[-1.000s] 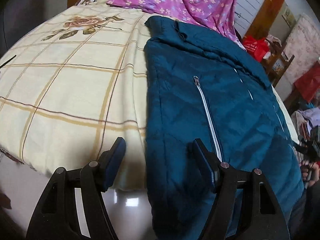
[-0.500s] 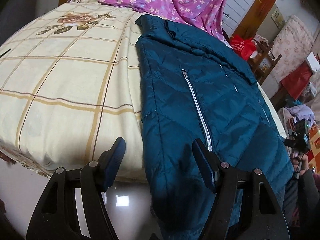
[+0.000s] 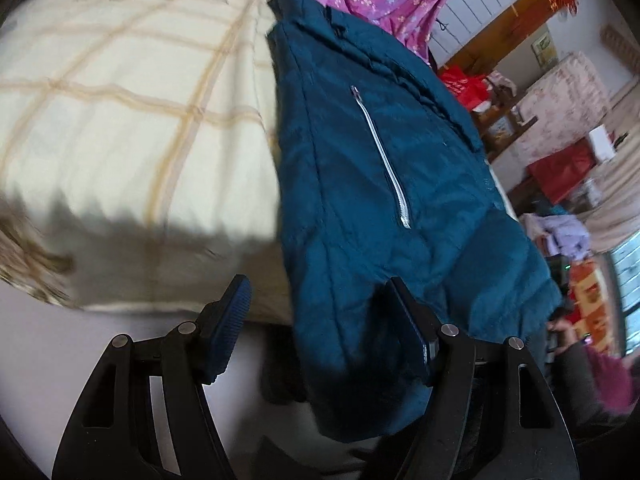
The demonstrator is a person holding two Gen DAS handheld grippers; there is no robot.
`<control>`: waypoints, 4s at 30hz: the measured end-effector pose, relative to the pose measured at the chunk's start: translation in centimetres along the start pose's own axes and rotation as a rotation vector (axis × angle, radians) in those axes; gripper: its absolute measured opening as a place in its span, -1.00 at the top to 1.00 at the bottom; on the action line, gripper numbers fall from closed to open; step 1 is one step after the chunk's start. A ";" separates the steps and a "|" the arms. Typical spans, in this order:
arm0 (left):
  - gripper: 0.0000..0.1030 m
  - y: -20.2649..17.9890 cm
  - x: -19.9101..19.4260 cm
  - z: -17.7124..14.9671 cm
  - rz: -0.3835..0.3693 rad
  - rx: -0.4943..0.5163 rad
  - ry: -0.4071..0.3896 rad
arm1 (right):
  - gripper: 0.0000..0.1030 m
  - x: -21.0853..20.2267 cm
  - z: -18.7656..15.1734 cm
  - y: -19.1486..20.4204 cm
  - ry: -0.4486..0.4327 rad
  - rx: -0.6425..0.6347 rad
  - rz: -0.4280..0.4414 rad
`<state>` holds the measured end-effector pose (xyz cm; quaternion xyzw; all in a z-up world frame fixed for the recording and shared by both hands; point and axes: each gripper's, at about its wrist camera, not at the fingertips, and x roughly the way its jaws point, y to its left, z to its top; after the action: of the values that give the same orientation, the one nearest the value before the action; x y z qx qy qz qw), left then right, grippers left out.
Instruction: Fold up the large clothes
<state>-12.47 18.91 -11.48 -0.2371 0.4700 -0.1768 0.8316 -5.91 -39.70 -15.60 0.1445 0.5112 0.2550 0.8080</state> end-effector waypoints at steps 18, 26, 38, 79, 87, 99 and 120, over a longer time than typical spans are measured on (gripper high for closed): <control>0.55 -2.7 0.3 0.7 -0.094 0.046 -0.018 | 0.01 -2.9 0.0 0.3 -0.187 -0.004 0.169; 0.53 -2.9 1.4 1.1 -0.105 0.061 -0.004 | 0.02 -1.1 0.2 0.5 -0.123 -0.010 0.155; 0.66 -3.3 1.2 0.8 -0.082 0.061 -0.014 | 0.47 -2.0 -0.2 2.6 -0.162 -0.115 0.136; 0.89 -5.7 -9.0 4.1 -0.248 -0.071 -0.297 | 0.73 -12.4 -2.5 5.6 -0.568 -0.070 0.283; 0.89 -6.8 -14.6 3.8 -0.328 -0.057 -0.403 | 0.73 -17.1 -4.5 8.7 -0.665 -0.120 0.341; 0.88 -9.3 -14.8 5.7 -0.205 0.039 -0.453 | 0.73 -18.5 -3.6 9.2 -0.695 -0.154 0.267; 0.88 -13.8 -1.3 28.8 0.290 0.218 -0.552 | 0.74 -12.4 23.4 8.0 -0.814 -0.087 -0.096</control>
<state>10.77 14.80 10.00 -0.1164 0.2339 -0.0347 0.9647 8.71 -39.33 7.84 0.1753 0.1447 0.1603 0.9605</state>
